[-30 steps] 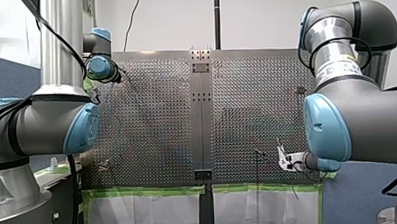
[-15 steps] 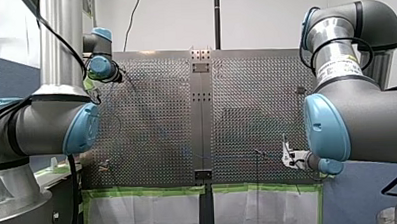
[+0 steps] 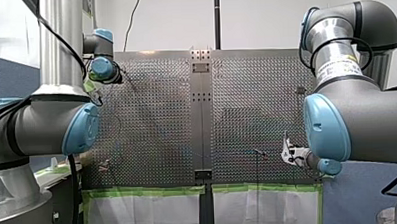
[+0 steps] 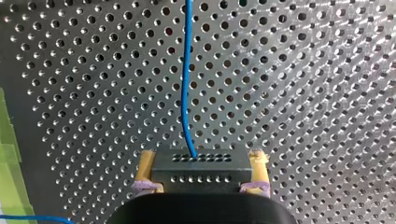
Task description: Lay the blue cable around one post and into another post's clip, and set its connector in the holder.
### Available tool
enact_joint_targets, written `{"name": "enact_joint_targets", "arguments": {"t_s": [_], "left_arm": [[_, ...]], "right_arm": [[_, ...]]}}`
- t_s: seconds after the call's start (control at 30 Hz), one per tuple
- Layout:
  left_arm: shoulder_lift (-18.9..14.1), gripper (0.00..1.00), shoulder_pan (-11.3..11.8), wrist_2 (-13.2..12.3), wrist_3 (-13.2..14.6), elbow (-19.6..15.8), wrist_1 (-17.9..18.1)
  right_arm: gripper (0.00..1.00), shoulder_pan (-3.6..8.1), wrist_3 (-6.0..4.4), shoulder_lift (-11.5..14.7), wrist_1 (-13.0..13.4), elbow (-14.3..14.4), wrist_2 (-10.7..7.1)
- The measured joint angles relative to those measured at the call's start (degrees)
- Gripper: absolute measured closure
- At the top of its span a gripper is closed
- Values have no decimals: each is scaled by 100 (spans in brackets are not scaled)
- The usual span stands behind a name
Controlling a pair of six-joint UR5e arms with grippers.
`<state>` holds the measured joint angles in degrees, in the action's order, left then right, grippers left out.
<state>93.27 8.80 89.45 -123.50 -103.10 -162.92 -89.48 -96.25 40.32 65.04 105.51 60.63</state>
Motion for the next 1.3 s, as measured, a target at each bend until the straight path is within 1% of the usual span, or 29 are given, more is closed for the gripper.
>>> {"name": "enact_joint_targets", "arguments": {"t_s": [0.07,0.2,0.33,0.43,0.6,0.77,0.87,0.93,1.07,1.2,1.3], "left_arm": [[0,0,5,8,-109,-67,90],[0,0,-10,-73,-299,-132,254],[-1,0,-25,-144,-504,-146,295],[-2,0,-34,-146,-655,-178,243],[-33,0,-13,-94,-901,-359,232],[-123,0,1,-64,-1133,-582,408],[-202,0,-13,32,-1238,-735,488],[-281,0,-21,120,-1221,-833,454],[-496,0,-4,341,-1051,-952,273],[-699,0,20,545,-856,-955,75],[-853,0,39,699,-702,-870,-78]], "right_arm": [[98,-9,-28,-1,7,0,-3],[98,-21,-135,-7,35,0,-6],[98,-36,-212,-7,39,1,-4],[98,-44,-231,-7,17,1,-2],[98,-55,-243,-8,-2,2,13],[98,-62,-247,-8,-7,0,11],[98,-64,-247,-7,-10,0,5],[98,-68,-247,-7,-13,1,3],[98,-73,-244,-7,-21,1,7],[98,-75,-246,-6,-23,2,7],[98,-76,-247,-4,-19,0,4]]}}
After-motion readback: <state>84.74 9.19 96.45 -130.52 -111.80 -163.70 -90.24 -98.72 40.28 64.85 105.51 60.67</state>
